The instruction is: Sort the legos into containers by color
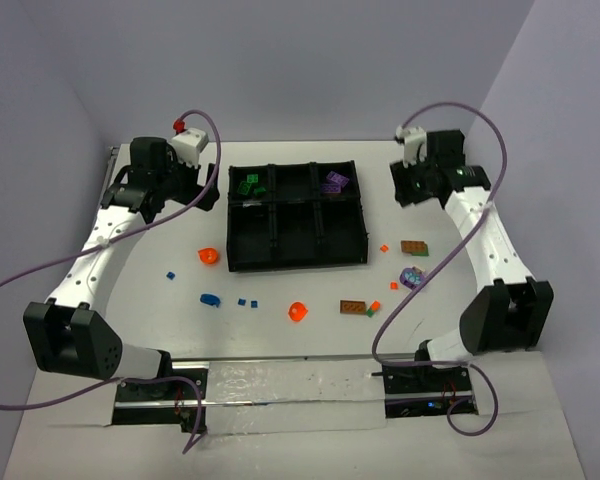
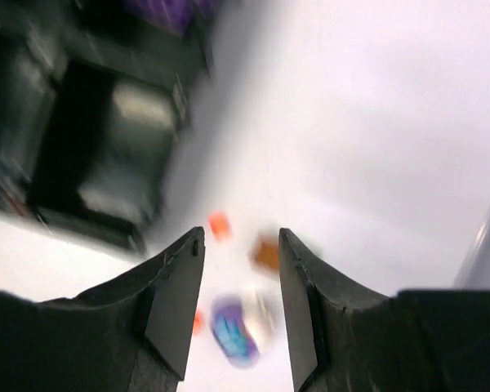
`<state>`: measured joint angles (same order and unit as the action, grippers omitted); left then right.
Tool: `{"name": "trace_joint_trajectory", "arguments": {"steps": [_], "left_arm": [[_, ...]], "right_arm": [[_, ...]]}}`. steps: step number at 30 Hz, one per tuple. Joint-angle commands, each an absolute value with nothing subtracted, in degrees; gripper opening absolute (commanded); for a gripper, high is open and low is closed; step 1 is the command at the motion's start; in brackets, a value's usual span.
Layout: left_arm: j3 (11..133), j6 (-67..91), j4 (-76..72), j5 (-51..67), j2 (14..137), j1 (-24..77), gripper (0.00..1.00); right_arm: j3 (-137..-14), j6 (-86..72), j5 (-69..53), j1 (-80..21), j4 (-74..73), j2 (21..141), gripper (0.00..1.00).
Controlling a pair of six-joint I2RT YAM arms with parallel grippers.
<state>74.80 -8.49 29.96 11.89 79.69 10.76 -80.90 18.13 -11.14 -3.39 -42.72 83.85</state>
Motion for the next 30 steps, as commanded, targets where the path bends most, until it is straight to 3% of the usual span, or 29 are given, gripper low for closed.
{"name": "trace_joint_trajectory", "arguments": {"steps": [1,5,12,16,18,30], "left_arm": [[73.49,-9.4,27.41,15.02,77.08,11.07,0.99],[72.61,-10.26,28.02,15.04,76.56,11.25,0.99],[72.77,-9.68,28.65,14.85,76.64,11.42,0.99],[73.33,-9.7,29.39,14.73,76.87,11.63,0.99],[73.63,-9.87,29.47,14.41,76.87,11.78,0.99],[73.52,-10.45,29.53,13.4,76.34,11.99,0.99]], "right_arm": [[-69.7,30.15,-11.87,-1.14,-51.33,75.14,0.49],[-60.84,42.34,-11.68,-0.7,-58.64,68.24,0.47],[-50.61,42.04,-6.46,-0.7,-59.05,67.13,0.47],[-50.3,38.81,-2.66,-0.62,-55.69,71.63,0.53],[-50.57,37.14,-1.93,-0.62,-54.45,72.73,0.63],[-52.04,29.74,-3.17,2.23,-46.95,75.97,0.65]]}}
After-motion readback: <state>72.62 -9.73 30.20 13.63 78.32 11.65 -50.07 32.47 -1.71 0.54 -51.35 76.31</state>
